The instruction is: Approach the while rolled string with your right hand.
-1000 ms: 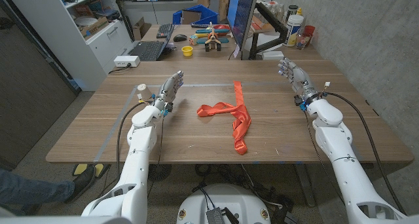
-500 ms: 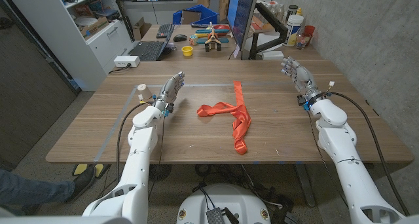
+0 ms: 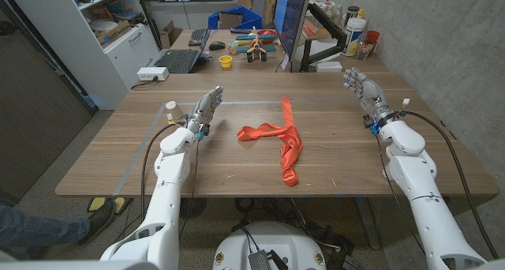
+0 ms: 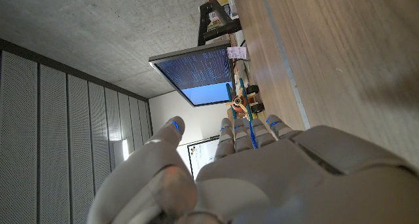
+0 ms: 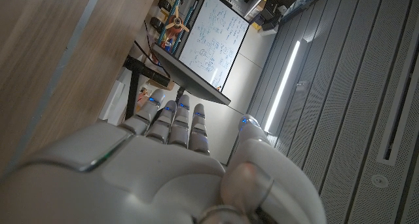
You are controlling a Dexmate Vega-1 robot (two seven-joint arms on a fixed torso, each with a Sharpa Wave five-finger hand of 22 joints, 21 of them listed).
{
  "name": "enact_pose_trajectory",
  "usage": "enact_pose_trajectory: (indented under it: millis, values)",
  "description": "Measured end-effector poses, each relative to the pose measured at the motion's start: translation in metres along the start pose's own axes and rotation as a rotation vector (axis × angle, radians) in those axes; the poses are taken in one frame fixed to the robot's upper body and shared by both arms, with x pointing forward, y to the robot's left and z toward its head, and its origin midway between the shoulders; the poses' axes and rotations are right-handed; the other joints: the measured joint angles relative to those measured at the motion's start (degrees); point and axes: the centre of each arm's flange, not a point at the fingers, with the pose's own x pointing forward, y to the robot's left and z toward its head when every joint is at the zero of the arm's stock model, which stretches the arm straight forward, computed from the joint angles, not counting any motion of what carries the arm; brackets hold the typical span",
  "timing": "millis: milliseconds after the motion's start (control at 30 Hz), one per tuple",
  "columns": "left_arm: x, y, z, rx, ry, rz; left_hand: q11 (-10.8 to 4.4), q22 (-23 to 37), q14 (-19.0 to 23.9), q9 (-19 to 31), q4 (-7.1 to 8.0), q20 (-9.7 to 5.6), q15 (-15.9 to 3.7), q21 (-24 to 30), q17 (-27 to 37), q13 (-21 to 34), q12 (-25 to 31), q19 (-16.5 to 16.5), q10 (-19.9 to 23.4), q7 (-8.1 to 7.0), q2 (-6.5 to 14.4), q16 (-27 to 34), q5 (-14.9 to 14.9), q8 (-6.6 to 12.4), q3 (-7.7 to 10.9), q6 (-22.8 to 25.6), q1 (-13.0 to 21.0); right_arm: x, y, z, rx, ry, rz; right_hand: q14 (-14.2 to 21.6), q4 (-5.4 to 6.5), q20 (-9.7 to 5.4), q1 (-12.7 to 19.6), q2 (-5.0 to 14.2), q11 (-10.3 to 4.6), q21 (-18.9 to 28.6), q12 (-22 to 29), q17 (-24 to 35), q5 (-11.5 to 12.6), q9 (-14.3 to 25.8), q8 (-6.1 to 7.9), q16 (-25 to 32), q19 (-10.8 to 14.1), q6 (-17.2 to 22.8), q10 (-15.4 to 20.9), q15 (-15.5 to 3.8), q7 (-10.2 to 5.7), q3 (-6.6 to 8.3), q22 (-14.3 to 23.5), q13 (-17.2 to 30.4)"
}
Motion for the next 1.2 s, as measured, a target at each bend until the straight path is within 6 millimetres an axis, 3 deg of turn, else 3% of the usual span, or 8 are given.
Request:
enact_pose_trajectory:
  millis: [1200]
  values:
    - [0.005, -0.009, 0.003, 0.013, 0.005, -0.019, 0.01, -0.01, 0.19, 0.00, -0.23, 0.51, -0.20, -0.70, 0.14, -0.27, 0.00, -0.12, 0.00, 0.21, 0.23, 0.00, -0.45, 0.00, -0.24, 0.61, 0.23, -0.027, -0.028, 0.011, -0.088, -0.013, -0.007, 0.71, -0.44, -0.01, 0.39, -0.40, -0.20, -0.44, -0.02, 0.00, 0.00, 0.00, 0.00, 0.00, 1.45, 0.00, 0.19, -0.72, 0.00, -0.51, 0.00, 0.00]
